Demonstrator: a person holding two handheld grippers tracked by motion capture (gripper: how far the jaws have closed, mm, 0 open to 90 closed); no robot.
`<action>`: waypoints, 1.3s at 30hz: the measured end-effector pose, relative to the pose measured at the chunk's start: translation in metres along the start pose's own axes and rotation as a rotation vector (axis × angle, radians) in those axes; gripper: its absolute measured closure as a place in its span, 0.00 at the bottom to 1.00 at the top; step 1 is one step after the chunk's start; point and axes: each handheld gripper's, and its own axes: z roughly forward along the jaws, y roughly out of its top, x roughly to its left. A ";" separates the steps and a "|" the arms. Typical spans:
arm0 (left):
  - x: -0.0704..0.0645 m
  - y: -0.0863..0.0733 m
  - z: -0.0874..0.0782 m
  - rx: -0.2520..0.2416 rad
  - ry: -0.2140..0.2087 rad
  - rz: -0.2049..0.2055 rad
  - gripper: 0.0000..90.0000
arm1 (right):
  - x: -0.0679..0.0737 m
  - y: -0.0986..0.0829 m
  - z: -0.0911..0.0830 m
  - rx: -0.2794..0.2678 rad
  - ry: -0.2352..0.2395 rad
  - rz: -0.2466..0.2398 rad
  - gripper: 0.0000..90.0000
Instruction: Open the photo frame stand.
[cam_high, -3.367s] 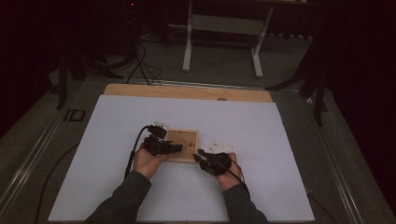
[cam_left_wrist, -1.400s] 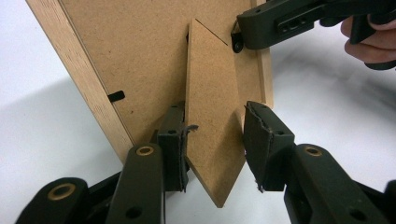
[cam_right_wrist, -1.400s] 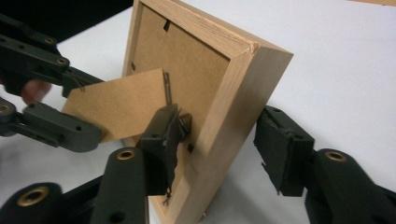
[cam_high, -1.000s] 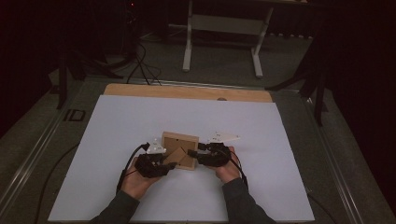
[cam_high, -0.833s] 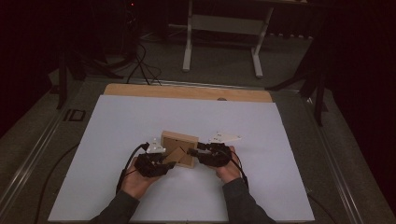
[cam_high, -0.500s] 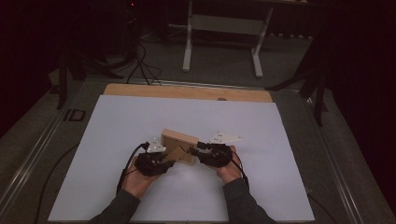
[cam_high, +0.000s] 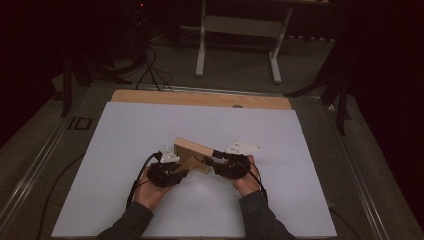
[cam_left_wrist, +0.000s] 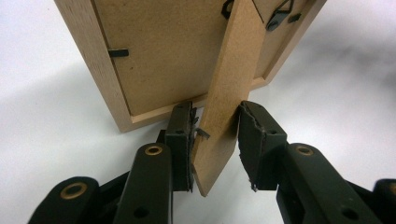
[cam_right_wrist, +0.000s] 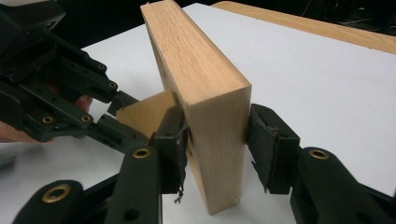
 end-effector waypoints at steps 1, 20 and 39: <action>0.000 0.000 0.000 0.000 0.001 0.001 0.74 | 0.000 0.000 0.000 -0.001 -0.002 -0.001 0.64; 0.001 -0.003 0.005 -0.016 0.029 0.013 0.72 | 0.008 0.002 -0.002 -0.013 -0.035 -0.045 0.65; 0.003 -0.009 0.002 -0.003 -0.029 -0.040 0.69 | 0.014 0.000 -0.005 0.001 0.006 -0.104 0.61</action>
